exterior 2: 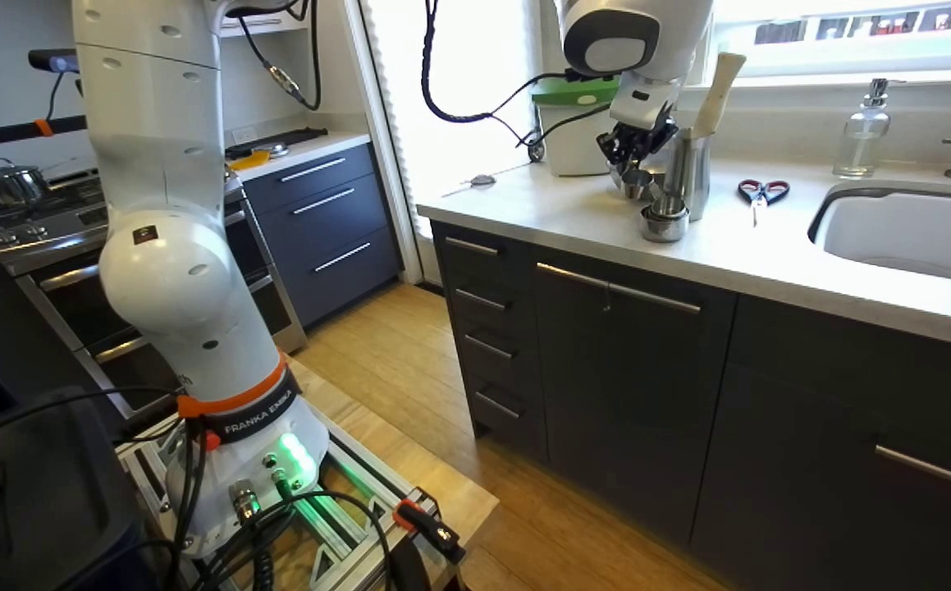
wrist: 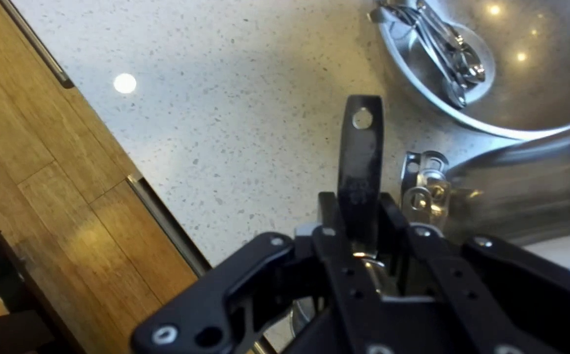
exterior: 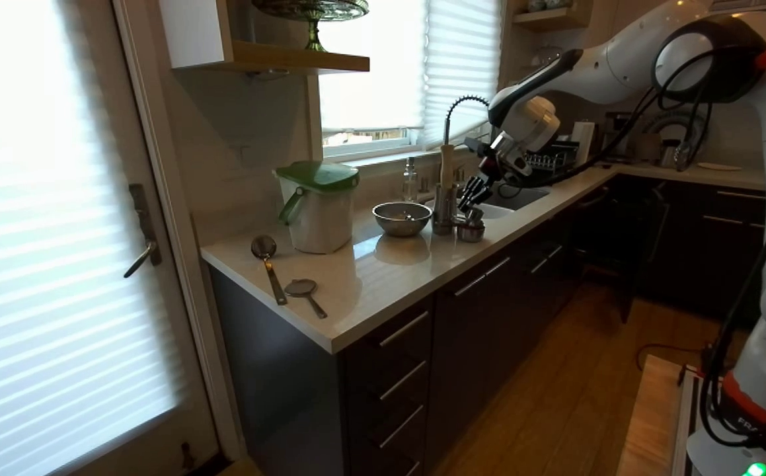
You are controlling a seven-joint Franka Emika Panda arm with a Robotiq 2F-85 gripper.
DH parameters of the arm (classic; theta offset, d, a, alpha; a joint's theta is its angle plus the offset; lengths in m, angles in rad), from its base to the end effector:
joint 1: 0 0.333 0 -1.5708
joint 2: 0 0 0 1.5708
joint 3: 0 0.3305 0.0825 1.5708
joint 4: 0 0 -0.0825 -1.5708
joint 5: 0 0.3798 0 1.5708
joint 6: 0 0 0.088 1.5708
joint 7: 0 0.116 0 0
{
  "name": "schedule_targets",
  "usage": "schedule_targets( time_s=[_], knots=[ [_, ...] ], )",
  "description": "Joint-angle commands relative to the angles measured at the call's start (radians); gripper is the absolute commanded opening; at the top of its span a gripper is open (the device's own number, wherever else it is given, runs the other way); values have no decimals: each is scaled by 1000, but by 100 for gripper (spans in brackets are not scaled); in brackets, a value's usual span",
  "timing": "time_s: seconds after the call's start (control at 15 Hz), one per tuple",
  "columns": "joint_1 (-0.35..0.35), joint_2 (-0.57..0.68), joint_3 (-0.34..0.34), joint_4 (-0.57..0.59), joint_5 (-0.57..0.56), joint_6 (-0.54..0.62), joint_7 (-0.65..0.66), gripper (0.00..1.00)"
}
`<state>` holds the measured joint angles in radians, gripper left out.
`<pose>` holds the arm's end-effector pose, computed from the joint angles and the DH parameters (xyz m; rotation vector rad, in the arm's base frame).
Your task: Put the measuring cup onto the other measuring cups
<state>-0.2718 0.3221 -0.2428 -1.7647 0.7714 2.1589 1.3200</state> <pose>0.5938 -0.2816 0.4102 -1.1282 2.3054 0.1939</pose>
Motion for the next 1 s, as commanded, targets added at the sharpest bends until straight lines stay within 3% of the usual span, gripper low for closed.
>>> schedule_targets(
  time_s=[0.0,0.93],
  knots=[
    [-13,38,-2,30,35,59,21,5],
    [-36,121,2,90,51,133,58,5]
  ],
)
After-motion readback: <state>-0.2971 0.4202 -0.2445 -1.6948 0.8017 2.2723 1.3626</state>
